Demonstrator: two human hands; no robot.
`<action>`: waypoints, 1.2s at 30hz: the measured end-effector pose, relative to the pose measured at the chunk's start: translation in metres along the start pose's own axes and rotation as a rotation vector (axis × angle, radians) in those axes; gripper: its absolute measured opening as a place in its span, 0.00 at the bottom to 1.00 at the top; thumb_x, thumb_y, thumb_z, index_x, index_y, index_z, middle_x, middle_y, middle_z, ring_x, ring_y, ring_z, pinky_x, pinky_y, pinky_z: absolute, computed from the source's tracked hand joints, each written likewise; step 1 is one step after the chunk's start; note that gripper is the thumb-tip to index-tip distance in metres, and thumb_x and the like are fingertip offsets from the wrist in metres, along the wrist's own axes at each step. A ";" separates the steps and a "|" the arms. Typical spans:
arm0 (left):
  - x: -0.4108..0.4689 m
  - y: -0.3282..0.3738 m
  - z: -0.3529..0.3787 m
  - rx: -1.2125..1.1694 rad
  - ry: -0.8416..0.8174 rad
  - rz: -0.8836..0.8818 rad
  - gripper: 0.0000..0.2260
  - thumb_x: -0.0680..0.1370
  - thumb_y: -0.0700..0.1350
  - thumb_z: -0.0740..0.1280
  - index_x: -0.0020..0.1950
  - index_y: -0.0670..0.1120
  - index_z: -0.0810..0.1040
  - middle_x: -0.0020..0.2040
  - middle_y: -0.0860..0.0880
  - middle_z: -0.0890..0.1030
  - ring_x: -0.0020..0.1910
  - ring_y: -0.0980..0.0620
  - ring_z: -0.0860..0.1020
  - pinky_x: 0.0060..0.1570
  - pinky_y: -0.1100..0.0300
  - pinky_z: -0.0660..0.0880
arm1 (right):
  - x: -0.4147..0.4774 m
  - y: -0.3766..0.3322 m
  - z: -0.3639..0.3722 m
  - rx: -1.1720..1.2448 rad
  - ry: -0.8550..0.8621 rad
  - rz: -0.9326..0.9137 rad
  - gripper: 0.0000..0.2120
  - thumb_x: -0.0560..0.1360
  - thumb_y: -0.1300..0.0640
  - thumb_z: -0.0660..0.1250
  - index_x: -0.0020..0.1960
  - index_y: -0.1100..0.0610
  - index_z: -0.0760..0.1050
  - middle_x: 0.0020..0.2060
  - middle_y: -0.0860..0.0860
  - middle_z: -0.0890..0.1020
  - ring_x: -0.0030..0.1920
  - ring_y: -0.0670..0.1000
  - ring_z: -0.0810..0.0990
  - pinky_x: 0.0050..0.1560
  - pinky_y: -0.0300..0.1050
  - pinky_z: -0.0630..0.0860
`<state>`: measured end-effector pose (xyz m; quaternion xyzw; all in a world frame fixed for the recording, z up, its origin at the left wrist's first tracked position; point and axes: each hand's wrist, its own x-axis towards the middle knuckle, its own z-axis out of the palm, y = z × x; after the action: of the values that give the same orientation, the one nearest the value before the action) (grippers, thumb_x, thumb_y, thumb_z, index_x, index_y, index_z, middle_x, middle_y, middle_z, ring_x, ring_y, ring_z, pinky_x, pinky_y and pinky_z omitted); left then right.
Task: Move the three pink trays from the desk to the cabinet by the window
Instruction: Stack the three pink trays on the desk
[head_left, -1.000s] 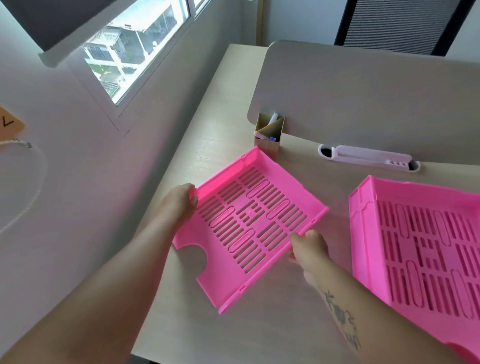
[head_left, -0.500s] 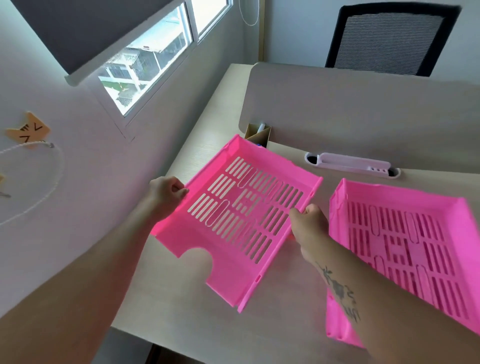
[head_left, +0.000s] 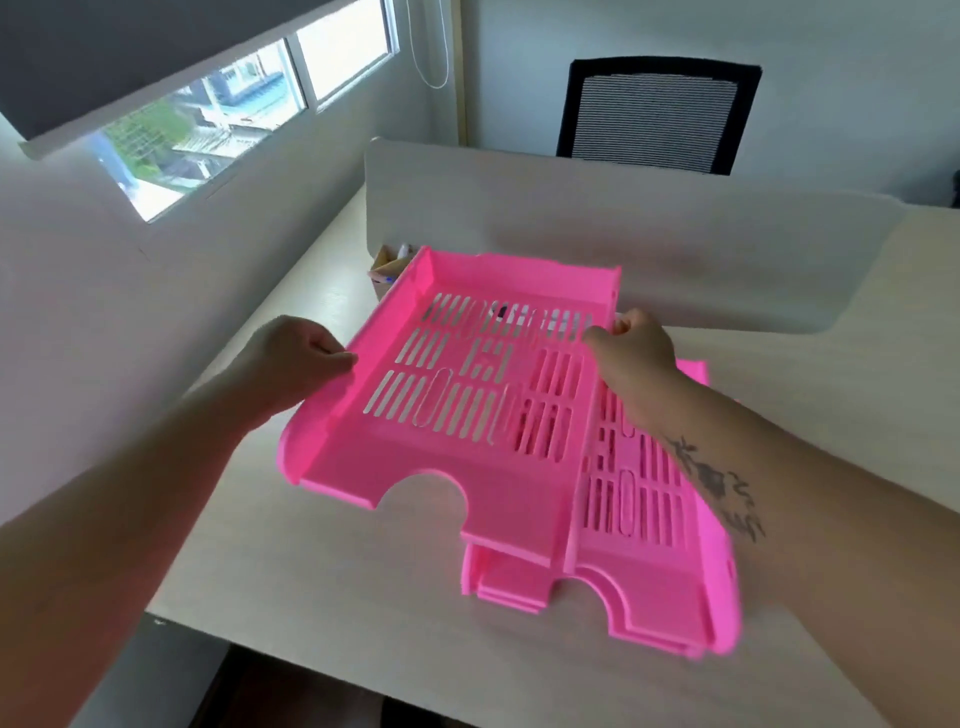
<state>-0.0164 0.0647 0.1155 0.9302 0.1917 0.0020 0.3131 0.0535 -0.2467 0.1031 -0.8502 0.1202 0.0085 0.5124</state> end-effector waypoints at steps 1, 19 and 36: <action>-0.005 0.009 0.008 -0.019 -0.017 0.004 0.09 0.72 0.45 0.74 0.32 0.49 0.81 0.33 0.48 0.81 0.34 0.48 0.78 0.38 0.56 0.73 | 0.002 0.007 -0.014 -0.007 0.012 -0.002 0.10 0.75 0.59 0.64 0.39 0.55 0.63 0.32 0.50 0.67 0.29 0.50 0.63 0.28 0.45 0.58; -0.063 0.067 0.112 -0.030 -0.143 0.030 0.07 0.74 0.42 0.72 0.40 0.38 0.82 0.41 0.42 0.83 0.39 0.42 0.81 0.41 0.49 0.80 | -0.004 0.105 -0.096 0.015 0.060 0.130 0.02 0.78 0.63 0.56 0.50 0.59 0.65 0.37 0.50 0.69 0.35 0.48 0.67 0.31 0.43 0.64; -0.073 0.064 0.130 -0.150 -0.108 0.012 0.09 0.74 0.47 0.73 0.40 0.42 0.82 0.41 0.44 0.84 0.36 0.46 0.79 0.40 0.50 0.79 | 0.007 0.118 -0.090 -0.092 0.123 0.185 0.01 0.80 0.62 0.55 0.51 0.59 0.63 0.37 0.50 0.67 0.33 0.47 0.65 0.30 0.43 0.63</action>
<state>-0.0454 -0.0837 0.0568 0.9040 0.1681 -0.0320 0.3919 0.0257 -0.3795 0.0421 -0.8569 0.2290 0.0089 0.4617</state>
